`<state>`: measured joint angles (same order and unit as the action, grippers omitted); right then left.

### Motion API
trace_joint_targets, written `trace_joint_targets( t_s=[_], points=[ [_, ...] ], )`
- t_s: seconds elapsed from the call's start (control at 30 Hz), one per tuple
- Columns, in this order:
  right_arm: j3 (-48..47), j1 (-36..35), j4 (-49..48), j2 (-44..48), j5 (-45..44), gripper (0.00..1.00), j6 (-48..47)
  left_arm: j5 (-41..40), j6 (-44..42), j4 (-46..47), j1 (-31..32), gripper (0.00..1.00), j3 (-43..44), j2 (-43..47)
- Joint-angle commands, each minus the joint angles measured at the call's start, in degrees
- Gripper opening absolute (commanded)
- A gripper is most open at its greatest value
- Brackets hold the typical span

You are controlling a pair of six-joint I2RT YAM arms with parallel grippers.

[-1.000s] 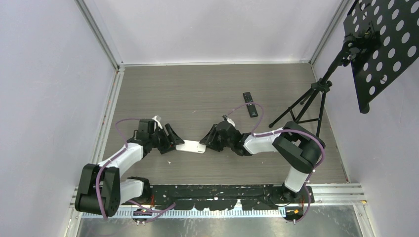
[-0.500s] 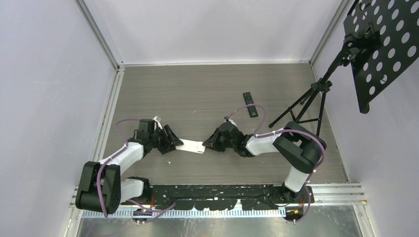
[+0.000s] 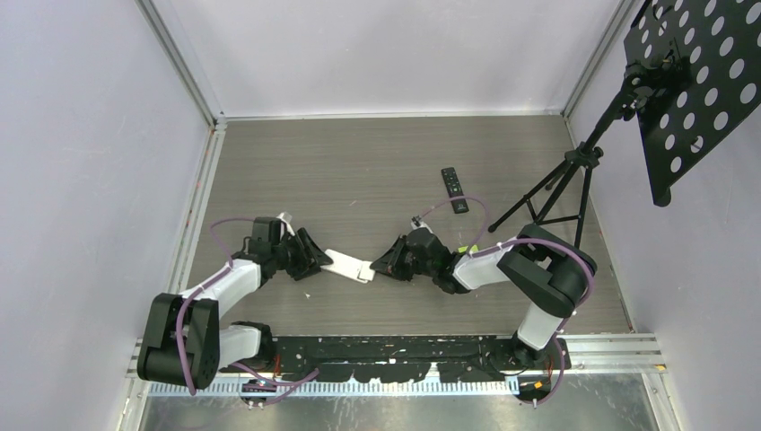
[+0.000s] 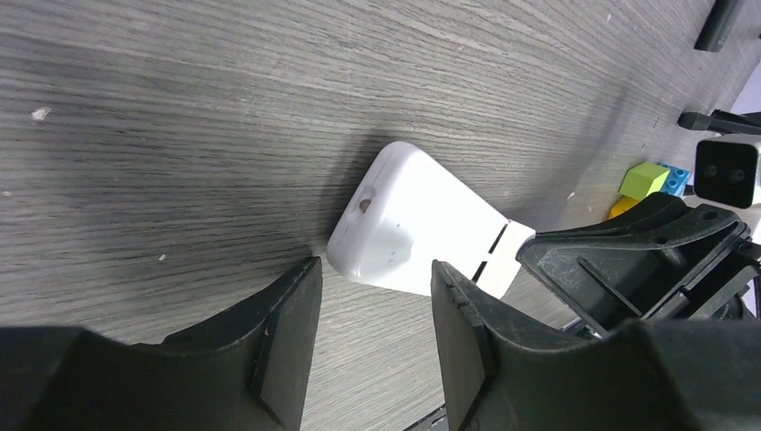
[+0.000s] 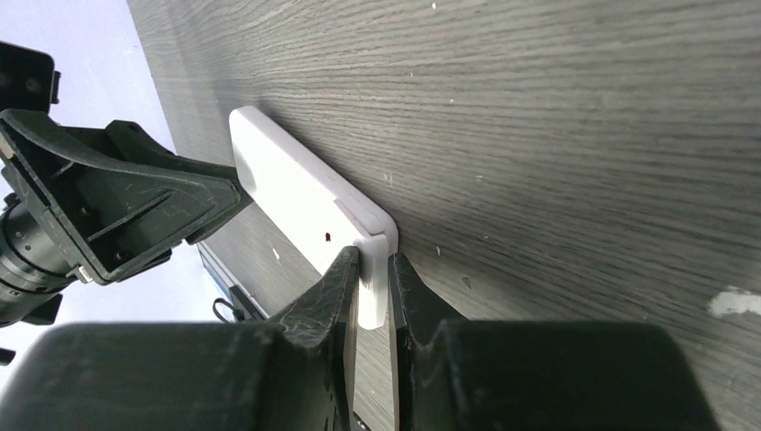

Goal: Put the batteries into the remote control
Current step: Pick up the battery cover from the remote control.

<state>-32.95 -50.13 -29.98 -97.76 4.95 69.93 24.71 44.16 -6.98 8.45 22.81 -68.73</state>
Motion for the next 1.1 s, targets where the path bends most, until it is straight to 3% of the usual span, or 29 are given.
trace_joint_targets(
  t_s=[0.0, 0.23, 0.37, 0.73, 1.07],
  points=[
    [3.1, -0.7, -3.8, -0.7, 2.6, 0.00, 1.2, -2.3, -0.3, -3.9, 0.2, 0.50, -2.3, -0.5],
    [4.1, -0.5, -8.8, -1.3, 3.5, 0.00, 5.1, -2.1, 0.0, -3.1, 0.2, 0.50, -2.8, -0.6],
    [4.2, -0.5, -6.8, 1.4, 0.8, 0.00, 4.2, -2.6, 0.2, -2.9, 0.2, 0.51, -2.7, -0.4],
    [5.9, -0.5, -10.4, 8.3, -2.4, 0.01, -0.9, -9.4, -2.4, -6.7, 0.2, 0.80, 5.2, 0.4],
    [8.5, -0.5, -13.2, 11.5, -3.8, 0.00, -0.1, -4.7, -4.6, 1.8, 0.1, 0.85, 7.7, -5.5]
  ],
)
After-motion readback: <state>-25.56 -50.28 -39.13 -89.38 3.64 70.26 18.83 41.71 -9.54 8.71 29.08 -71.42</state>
